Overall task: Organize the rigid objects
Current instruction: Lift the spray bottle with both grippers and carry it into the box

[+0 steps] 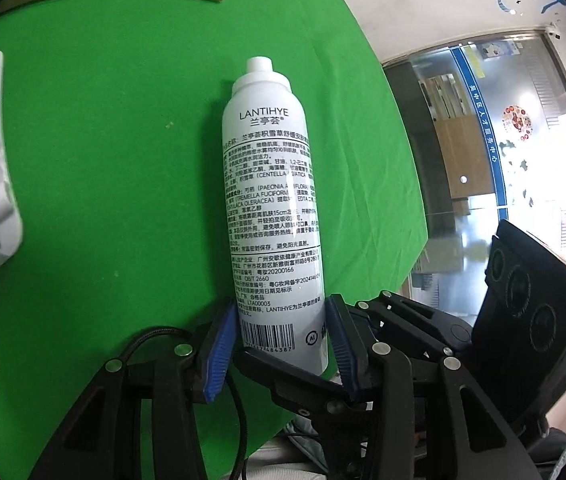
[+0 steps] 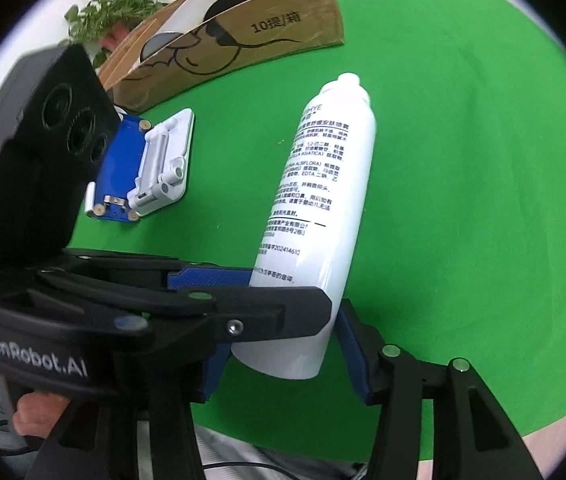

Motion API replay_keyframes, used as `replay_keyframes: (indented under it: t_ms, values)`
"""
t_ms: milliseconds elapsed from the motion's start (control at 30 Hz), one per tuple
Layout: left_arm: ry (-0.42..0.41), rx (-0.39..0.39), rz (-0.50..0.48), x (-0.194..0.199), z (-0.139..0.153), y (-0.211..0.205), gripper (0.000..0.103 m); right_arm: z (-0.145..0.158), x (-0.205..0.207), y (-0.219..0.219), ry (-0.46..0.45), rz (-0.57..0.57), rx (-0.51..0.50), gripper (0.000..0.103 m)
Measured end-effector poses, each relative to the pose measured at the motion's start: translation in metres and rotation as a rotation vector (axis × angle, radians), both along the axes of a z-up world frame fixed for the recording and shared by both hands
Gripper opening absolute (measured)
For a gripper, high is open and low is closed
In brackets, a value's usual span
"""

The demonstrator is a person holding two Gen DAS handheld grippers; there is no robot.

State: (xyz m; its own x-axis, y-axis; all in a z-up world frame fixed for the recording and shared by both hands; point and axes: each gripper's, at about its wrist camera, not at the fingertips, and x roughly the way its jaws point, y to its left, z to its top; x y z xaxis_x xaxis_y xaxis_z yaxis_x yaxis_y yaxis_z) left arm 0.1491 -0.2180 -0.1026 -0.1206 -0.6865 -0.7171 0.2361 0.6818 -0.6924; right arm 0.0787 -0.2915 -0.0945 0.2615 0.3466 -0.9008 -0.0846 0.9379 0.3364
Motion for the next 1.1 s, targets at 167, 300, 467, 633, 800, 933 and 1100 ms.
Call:
replay_keyframes:
  t_ms: [167,300,467,633,800,933,1100]
  values:
    - [-0.129,-0.004,0.034,-0.015,0.030,0.012,0.042,0.018,-0.001,0.011,-0.105,0.011,-0.009,0.048]
    - [-0.246,0.006,0.056,-0.010,0.067,0.019,0.042,0.045,0.011,0.016,-0.203,0.035,-0.027,0.047]
    - [-0.345,-0.008,0.096,0.016,0.113,0.030,0.042,0.078,0.040,0.015,-0.306,0.063,-0.022,0.047]
    - [-0.402,-0.001,0.130,0.057,0.150,0.033,0.042,0.110,0.082,0.020,-0.366,0.132,-0.060,0.047]
    - [-0.421,0.027,0.163,0.112,0.174,0.036,0.042,0.128,0.139,0.023,-0.352,0.198,-0.078,0.047]
    - [-0.398,0.044,0.180,0.159,0.179,0.038,0.042,0.131,0.179,0.022,-0.321,0.251,-0.102,0.047]
    - [-0.336,0.065,0.208,0.214,0.161,0.017,0.042,0.117,0.222,0.010,-0.261,0.265,-0.088,0.047]
